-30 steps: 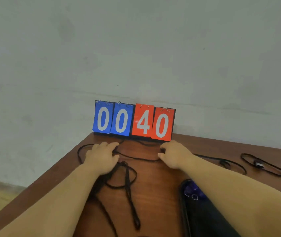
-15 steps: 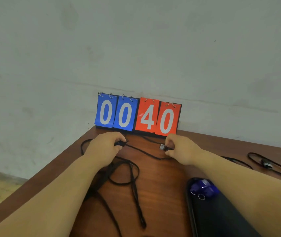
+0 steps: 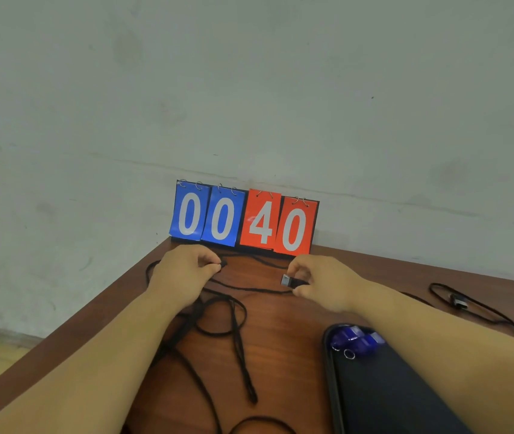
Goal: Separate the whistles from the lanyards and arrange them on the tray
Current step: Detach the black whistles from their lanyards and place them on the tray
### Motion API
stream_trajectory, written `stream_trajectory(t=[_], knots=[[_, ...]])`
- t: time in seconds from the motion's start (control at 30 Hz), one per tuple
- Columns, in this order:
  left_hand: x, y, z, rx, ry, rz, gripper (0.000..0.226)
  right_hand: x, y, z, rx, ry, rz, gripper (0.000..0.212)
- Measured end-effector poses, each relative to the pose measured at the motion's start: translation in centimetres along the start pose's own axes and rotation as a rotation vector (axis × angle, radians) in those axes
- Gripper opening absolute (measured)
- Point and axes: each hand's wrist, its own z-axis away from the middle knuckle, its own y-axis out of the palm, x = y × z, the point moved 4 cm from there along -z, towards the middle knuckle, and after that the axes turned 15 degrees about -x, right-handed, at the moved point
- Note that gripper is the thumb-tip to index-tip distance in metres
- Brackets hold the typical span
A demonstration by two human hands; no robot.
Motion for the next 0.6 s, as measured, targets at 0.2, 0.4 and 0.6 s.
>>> stream_trajectory(t=[0.2,0.4,0.6], knots=[[-3.0,-1.6,0.7,-0.024,0.152,0.062,0.014,0.2,-2.1,1.3,-0.029,0.003,0.009,0.045],[-8.7,-2.1,3.2,0.136,0.269,0.172,0.017,-2.1,-6.4,4.8,0.000,0.026,0.035,0.034],[-15.5,-0.2,7.6,0.431,0.441,0.107,0.021,-6.5,-10.1,9.8,0.039,0.083,0.033,0.031]])
